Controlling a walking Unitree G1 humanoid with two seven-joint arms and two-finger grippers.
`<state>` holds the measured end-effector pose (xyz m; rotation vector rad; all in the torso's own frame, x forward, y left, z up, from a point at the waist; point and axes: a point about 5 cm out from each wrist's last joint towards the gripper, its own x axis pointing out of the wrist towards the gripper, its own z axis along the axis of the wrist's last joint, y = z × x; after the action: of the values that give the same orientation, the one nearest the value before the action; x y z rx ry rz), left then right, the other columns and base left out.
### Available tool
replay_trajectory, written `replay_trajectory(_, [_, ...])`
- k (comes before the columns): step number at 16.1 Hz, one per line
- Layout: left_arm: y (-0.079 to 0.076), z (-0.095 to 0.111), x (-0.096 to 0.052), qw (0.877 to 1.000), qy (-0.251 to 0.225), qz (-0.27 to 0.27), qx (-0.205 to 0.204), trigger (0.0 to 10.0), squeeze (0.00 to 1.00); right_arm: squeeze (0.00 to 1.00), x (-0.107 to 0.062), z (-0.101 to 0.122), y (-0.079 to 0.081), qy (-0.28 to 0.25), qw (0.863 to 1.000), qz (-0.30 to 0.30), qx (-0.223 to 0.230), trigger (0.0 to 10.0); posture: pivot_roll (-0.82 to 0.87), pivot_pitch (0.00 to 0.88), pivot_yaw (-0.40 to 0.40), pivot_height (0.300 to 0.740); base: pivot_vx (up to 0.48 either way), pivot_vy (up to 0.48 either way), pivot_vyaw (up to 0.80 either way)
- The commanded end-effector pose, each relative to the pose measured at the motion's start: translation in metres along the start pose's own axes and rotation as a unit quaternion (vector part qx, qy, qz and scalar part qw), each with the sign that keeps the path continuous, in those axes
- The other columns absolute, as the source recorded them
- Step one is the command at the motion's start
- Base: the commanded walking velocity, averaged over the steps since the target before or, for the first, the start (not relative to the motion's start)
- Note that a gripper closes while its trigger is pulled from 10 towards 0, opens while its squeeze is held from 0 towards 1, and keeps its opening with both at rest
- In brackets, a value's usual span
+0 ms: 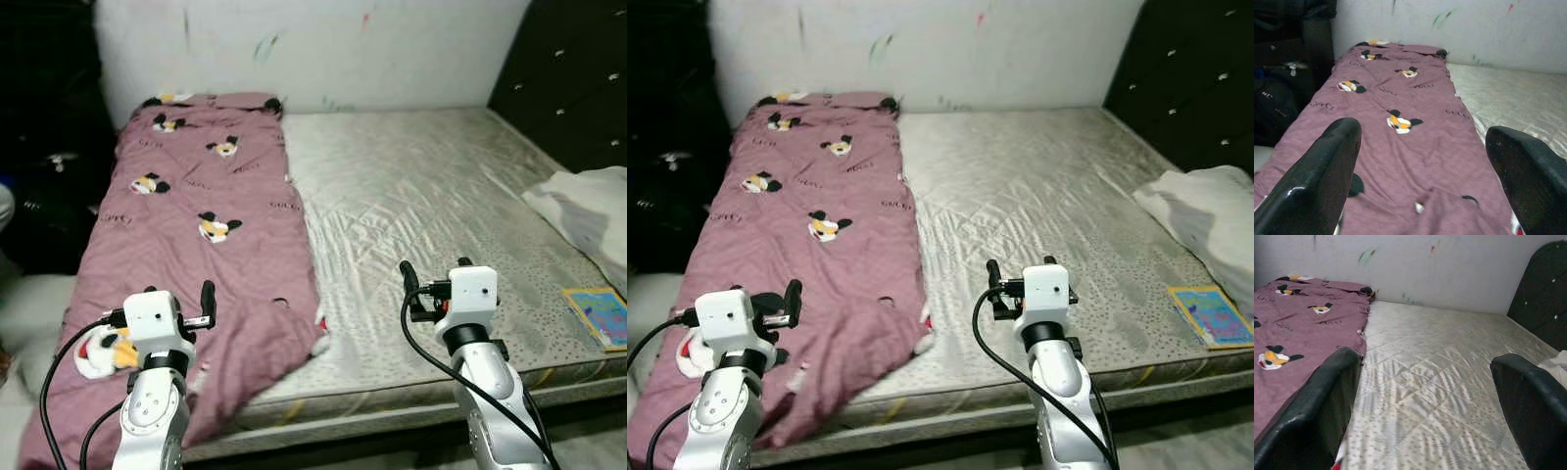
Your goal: Clean up the room
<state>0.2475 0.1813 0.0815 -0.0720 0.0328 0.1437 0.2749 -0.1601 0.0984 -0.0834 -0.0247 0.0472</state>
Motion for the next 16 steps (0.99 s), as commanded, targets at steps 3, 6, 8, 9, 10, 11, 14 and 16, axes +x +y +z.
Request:
replay_trajectory(3, [0.007,0.001,0.003,1.000,0.001,0.008,0.010,10.0,0.00,0.00,0.006,0.007,0.006,-0.014,1.000,0.005,0.003,10.0,-0.01,0.000,-0.030,0.740,0.000,0.480,0.00])
replay_trajectory(6, [0.005,0.001,0.004,1.000,-0.002,0.003,0.003,10.0,0.00,0.00,0.007,0.008,0.008,-0.018,1.000,0.005,0.001,10.0,-0.03,0.000,-0.027,0.740,0.000,0.480,0.00])
replay_trajectory(8, [0.003,0.002,0.005,1.000,-0.008,-0.004,-0.005,10.0,0.00,0.00,0.007,0.007,0.007,-0.018,1.000,0.006,-0.001,10.0,-0.03,0.000,-0.030,0.740,0.000,0.000,0.00])
replay_trajectory(9, [0.000,0.004,0.005,1.000,-0.016,-0.016,-0.009,10.0,0.00,0.00,0.007,0.007,0.007,-0.018,1.000,0.008,-0.002,10.0,-0.03,0.000,-0.030,0.740,0.000,0.000,0.00])
replay_trajectory(10, [-0.003,0.006,0.005,0.999,-0.021,-0.028,-0.008,10.0,0.00,0.00,0.008,0.007,0.007,-0.018,1.000,0.008,-0.003,10.0,-0.03,0.000,-0.030,0.740,0.000,0.000,0.00])
replay_trajectory(11, [-0.005,0.006,0.005,0.999,-0.023,-0.036,-0.008,10.0,0.00,0.00,0.009,0.007,0.007,-0.018,1.000,0.008,-0.004,10.0,-0.03,0.000,-0.030,0.740,0.000,0.000,0.00])
replay_trajectory(14, [-0.006,0.007,0.006,0.999,-0.023,-0.045,-0.013,10.0,0.00,0.00,0.009,0.006,0.007,-0.017,1.000,0.007,-0.005,10.0,-0.03,0.000,-0.029,0.740,0.000,0.000,0.00])
replay_trajectory(16, [-0.007,0.007,0.006,0.998,-0.025,-0.050,-0.016,10.0,0.00,0.00,0.009,0.006,0.006,-0.016,1.000,0.006,-0.005,10.0,-0.03,0.000,-0.029,0.740,0.268,0.000,0.00])
